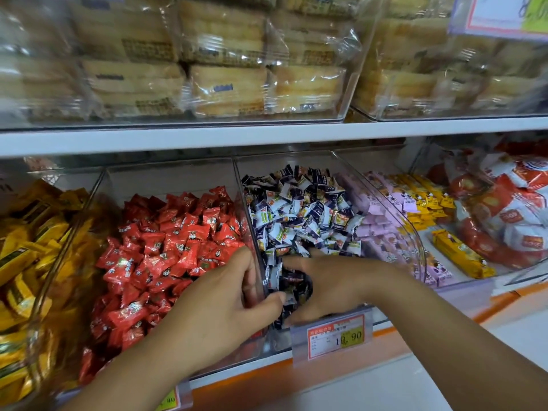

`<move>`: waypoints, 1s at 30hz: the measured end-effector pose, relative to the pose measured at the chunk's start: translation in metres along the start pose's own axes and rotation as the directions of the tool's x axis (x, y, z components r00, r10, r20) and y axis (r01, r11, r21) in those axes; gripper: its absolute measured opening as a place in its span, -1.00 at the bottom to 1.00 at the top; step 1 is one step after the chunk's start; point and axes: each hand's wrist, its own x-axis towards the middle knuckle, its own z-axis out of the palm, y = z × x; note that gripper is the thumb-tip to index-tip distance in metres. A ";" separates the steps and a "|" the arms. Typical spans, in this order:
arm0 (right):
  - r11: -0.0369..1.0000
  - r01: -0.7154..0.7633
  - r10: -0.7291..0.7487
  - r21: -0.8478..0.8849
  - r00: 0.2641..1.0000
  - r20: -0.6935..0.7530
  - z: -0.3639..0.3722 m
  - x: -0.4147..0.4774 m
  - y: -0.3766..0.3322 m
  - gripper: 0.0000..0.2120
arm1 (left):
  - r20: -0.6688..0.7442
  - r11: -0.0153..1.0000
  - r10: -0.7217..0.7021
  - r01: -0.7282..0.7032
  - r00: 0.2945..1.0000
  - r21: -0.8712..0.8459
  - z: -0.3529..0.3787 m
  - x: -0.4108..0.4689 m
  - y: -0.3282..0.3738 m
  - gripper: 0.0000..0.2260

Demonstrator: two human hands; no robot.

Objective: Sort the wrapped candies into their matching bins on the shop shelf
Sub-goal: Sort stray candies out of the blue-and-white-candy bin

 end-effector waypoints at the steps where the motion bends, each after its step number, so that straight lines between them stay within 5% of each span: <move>1: 0.999 0.001 -0.001 0.037 1.000 -0.004 0.000 0.002 0.000 -0.03 | 0.002 1.000 -0.003 0.003 1.000 0.004 0.000 0.000 0.000 -0.65; 15: 0.953 0.012 -0.012 0.304 1.000 -0.003 0.005 0.012 0.003 -0.06 | 0.039 1.000 -0.018 0.017 0.999 0.002 -0.001 0.001 0.001 -0.64; 20: 0.969 0.001 -0.008 0.247 1.000 0.027 0.007 0.015 0.000 -0.03 | 0.044 1.000 -0.016 0.015 0.999 0.012 -0.001 0.002 -0.001 -0.63; 26: 0.929 0.019 -0.009 0.369 1.000 -0.029 0.013 0.018 0.004 -0.08 | 0.069 1.000 -0.015 0.015 0.997 -0.008 -0.004 -0.001 -0.001 -0.58; 30: 0.797 0.074 0.084 0.599 0.969 -0.231 0.005 0.013 0.004 -0.13 | 0.069 0.999 -0.023 0.025 0.997 -0.026 -0.004 -0.003 -0.003 -0.61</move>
